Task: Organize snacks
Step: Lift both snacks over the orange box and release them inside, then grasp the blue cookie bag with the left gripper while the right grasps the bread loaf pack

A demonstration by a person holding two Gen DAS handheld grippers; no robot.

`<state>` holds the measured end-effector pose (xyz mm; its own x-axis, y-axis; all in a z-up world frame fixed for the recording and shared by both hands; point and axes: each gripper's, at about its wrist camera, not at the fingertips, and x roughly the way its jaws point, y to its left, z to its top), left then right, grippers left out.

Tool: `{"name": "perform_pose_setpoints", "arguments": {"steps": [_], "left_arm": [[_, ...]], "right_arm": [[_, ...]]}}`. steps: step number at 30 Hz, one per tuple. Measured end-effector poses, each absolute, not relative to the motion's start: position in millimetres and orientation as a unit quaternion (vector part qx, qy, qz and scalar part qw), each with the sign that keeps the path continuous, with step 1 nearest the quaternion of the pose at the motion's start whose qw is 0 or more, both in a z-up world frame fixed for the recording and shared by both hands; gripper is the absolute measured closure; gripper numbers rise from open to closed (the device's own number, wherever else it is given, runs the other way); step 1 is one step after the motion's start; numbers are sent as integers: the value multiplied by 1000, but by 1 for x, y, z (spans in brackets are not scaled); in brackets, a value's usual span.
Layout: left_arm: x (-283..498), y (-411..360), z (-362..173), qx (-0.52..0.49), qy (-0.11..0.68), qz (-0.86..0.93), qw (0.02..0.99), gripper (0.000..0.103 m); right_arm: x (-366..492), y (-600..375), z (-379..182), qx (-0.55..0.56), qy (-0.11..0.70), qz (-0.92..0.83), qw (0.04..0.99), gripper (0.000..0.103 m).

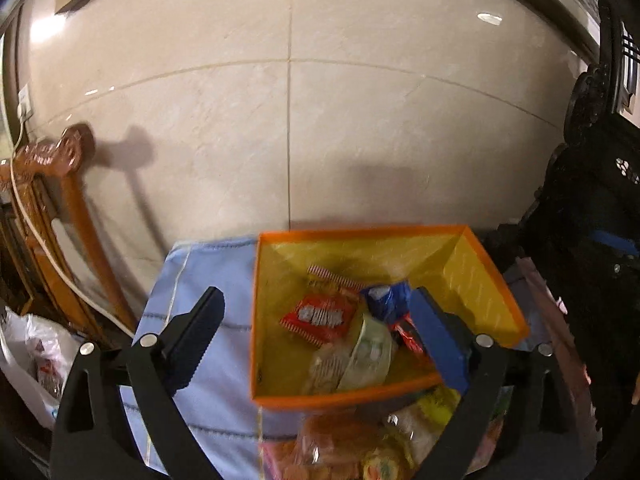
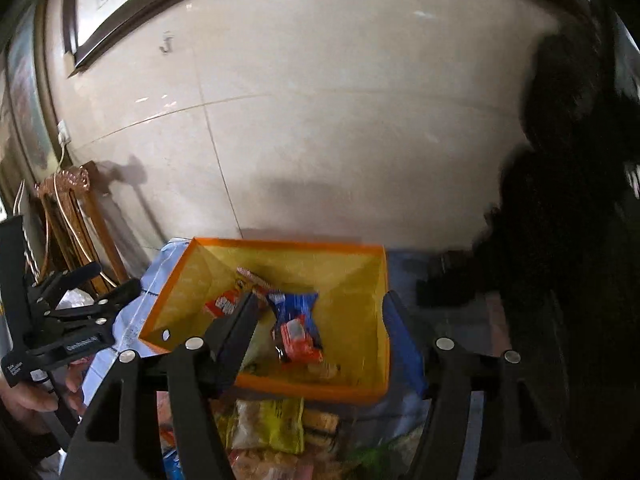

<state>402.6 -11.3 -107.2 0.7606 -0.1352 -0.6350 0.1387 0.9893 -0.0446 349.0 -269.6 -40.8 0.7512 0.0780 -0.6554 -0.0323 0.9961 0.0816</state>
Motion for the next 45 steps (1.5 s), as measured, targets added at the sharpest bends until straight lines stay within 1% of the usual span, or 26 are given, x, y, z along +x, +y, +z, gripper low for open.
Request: {"name": "perform_pose_setpoints", "arguments": {"steps": [3, 5, 9, 14, 17, 21, 26, 29, 33, 34, 35, 36, 37, 40, 45], "left_arm": [[379, -5, -120, 7, 347, -86, 934, 12], [354, -4, -136, 22, 355, -103, 929, 11], [296, -6, -177, 72, 374, -148, 913, 11], [237, -6, -239, 110, 414, -171, 887, 11], [223, -10, -263, 110, 435, -173, 877, 11], [218, -19, -273, 127, 421, -159, 884, 11], [224, -24, -287, 126, 430, -147, 882, 11], [230, -26, -300, 124, 447, -140, 875, 11], [232, -23, -313, 108, 461, -142, 869, 11], [232, -22, -314, 101, 462, -149, 868, 17], [232, -23, -316, 101, 461, -155, 868, 33], [230, -24, -316, 105, 457, -163, 868, 43], [227, -25, -315, 111, 452, -169, 869, 48], [223, -23, -315, 103, 447, -177, 871, 52], [223, -15, -315, 81, 448, -188, 870, 54]], "right_arm": [[315, -274, -67, 76, 368, 25, 927, 35], [292, -271, -90, 82, 384, 31, 919, 32], [242, -244, -160, 63, 469, 71, 878, 32], [202, -206, -219, 9, 527, 107, 843, 32], [189, -206, -232, -13, 532, 93, 841, 32], [183, -245, -228, 5, 509, 12, 861, 32], [182, -279, -240, 11, 516, -42, 855, 32], [185, -290, -247, 18, 519, -53, 853, 31], [198, -292, -267, 1, 535, -64, 843, 31], [201, -292, -273, -6, 537, -66, 841, 31], [203, -291, -277, -15, 541, -68, 838, 35], [203, -291, -282, -18, 549, -64, 833, 43], [203, -292, -286, -18, 560, -59, 827, 52], [197, -288, -284, -23, 557, -36, 830, 55], [189, -290, -282, -1, 554, -30, 832, 55]]}}
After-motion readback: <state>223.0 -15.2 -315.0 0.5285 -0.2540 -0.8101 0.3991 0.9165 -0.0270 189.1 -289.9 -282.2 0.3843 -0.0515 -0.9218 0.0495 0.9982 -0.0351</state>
